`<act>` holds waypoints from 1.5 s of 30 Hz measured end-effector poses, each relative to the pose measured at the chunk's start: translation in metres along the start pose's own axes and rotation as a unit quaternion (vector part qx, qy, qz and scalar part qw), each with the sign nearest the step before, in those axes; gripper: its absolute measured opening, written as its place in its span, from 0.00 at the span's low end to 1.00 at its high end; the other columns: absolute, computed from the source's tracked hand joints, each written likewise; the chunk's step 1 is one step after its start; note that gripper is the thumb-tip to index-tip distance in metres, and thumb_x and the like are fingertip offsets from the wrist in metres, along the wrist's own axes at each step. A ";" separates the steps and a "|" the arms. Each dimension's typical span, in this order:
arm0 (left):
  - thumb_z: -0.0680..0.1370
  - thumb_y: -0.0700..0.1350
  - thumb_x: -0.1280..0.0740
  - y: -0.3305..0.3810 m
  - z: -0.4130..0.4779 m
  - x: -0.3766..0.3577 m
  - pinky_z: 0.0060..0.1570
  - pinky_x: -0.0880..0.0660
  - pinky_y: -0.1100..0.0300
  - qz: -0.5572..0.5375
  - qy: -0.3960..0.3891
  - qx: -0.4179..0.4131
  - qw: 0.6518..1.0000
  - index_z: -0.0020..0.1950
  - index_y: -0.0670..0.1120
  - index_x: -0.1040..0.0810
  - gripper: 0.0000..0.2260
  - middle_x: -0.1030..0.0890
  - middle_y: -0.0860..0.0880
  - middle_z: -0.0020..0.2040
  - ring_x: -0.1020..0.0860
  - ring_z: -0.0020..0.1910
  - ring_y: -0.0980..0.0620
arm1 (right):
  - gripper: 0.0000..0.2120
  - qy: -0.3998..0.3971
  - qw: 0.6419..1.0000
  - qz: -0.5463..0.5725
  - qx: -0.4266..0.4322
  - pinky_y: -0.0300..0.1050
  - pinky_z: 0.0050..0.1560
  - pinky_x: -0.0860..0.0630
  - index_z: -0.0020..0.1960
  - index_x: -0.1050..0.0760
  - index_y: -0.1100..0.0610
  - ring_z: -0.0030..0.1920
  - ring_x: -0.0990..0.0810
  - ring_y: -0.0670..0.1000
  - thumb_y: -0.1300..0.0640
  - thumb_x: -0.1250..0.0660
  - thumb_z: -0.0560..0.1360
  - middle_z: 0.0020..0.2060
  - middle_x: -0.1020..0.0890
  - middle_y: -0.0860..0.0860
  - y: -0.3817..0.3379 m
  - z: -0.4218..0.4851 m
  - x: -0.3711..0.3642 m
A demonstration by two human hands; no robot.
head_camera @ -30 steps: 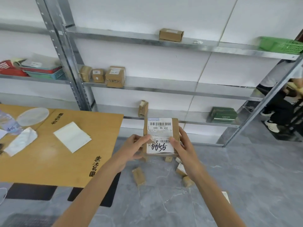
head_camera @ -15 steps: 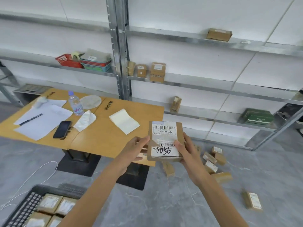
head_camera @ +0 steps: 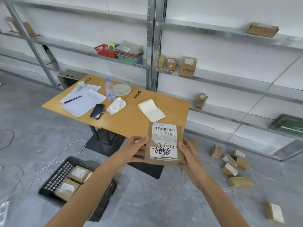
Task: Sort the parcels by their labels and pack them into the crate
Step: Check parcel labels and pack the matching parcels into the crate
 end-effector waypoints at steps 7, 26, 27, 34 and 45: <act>0.76 0.58 0.37 -0.019 -0.030 0.084 0.52 0.20 0.50 0.033 0.004 -0.015 0.999 0.62 0.50 0.29 0.19 0.17 0.47 0.50 0.18 0.49 0.49 | 0.13 -0.027 0.998 -0.049 -0.016 0.42 0.45 0.21 0.61 0.32 0.39 0.52 0.17 0.46 0.49 0.38 0.78 0.53 0.16 0.45 0.017 -0.008 -0.080; 0.76 0.61 0.40 -0.069 -0.029 0.364 0.59 0.24 0.49 0.151 -0.038 0.022 0.988 0.64 0.51 0.31 0.20 0.19 0.51 0.56 0.22 0.56 0.52 | 0.24 -0.007 0.997 -0.038 -0.061 0.52 0.59 0.23 0.72 0.40 0.46 0.57 0.21 0.45 0.54 0.37 0.78 0.55 0.20 0.42 0.112 0.024 -0.371; 0.76 0.61 0.39 -0.073 -0.023 0.367 0.59 0.24 0.48 0.148 -0.048 0.028 0.987 0.64 0.51 0.31 0.21 0.19 0.51 0.56 0.22 0.57 0.52 | 0.24 -0.003 0.997 -0.042 -0.064 0.51 0.59 0.24 0.72 0.40 0.45 0.57 0.21 0.45 0.54 0.37 0.79 0.55 0.21 0.43 0.114 0.029 -0.373; 0.74 0.56 0.32 -0.087 0.026 0.389 0.54 0.22 0.52 0.092 -0.085 0.072 0.990 0.59 0.47 0.29 0.19 0.16 0.49 0.52 0.18 0.51 0.50 | 0.26 -0.016 0.993 -0.049 -0.103 0.58 0.65 0.29 0.74 0.42 0.45 0.63 0.24 0.51 0.54 0.39 0.79 0.61 0.22 0.49 0.129 0.073 -0.377; 0.69 0.58 0.31 -0.080 0.066 0.467 0.54 0.21 0.53 0.046 -0.127 0.061 0.989 0.58 0.49 0.25 0.21 0.17 0.47 0.55 0.19 0.53 0.48 | 0.26 -0.002 0.991 -0.079 -0.111 0.43 0.47 0.22 0.73 0.43 0.39 0.56 0.21 0.42 0.49 0.38 0.78 0.54 0.19 0.39 0.134 0.123 -0.444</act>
Point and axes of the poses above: each hand's wrist, its own z-axis towards the middle knuckle, its own x-axis out of the back of the hand, y = z × x, the point moved 9 cm from there along z, towards the middle knuckle
